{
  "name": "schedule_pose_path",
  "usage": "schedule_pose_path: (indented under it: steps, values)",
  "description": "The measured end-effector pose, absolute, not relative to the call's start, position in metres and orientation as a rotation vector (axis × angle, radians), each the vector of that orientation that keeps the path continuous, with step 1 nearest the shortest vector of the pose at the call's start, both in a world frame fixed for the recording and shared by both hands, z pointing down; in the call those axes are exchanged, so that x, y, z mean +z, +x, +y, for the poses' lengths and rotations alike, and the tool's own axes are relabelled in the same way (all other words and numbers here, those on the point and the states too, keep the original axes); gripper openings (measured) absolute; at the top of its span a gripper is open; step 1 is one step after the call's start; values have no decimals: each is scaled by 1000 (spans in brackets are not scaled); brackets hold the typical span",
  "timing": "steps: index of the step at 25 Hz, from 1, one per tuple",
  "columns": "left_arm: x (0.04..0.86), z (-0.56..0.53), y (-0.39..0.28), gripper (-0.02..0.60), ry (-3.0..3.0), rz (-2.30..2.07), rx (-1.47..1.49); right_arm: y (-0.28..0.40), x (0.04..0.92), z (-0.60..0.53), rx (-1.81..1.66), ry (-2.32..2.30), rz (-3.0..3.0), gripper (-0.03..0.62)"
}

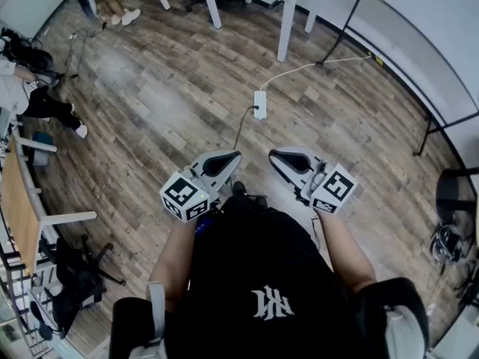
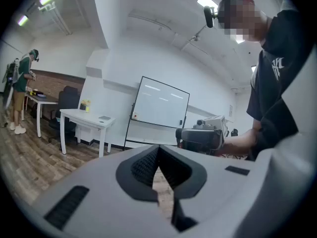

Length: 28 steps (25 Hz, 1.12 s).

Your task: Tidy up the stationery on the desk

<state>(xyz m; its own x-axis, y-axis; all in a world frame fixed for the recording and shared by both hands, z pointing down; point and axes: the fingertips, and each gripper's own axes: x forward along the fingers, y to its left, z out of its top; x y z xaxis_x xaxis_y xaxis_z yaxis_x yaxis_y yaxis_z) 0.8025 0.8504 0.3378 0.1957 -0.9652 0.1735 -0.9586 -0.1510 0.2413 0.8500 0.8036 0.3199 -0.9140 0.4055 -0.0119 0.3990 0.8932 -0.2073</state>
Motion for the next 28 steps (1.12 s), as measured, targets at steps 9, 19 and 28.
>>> schedule_pose_path:
  steps: [9, 19, 28]
  values:
    - [335, 847, 789, 0, 2181, -1837, 20, 846, 325, 801, 311, -655, -3009, 41]
    - [337, 854, 777, -2, 2147, -1860, -3, 843, 329, 799, 362, -665, -3000, 41]
    - [338, 852, 770, -1, 2123, -1890, 6, 841, 322, 794, 382, -699, -3030, 43]
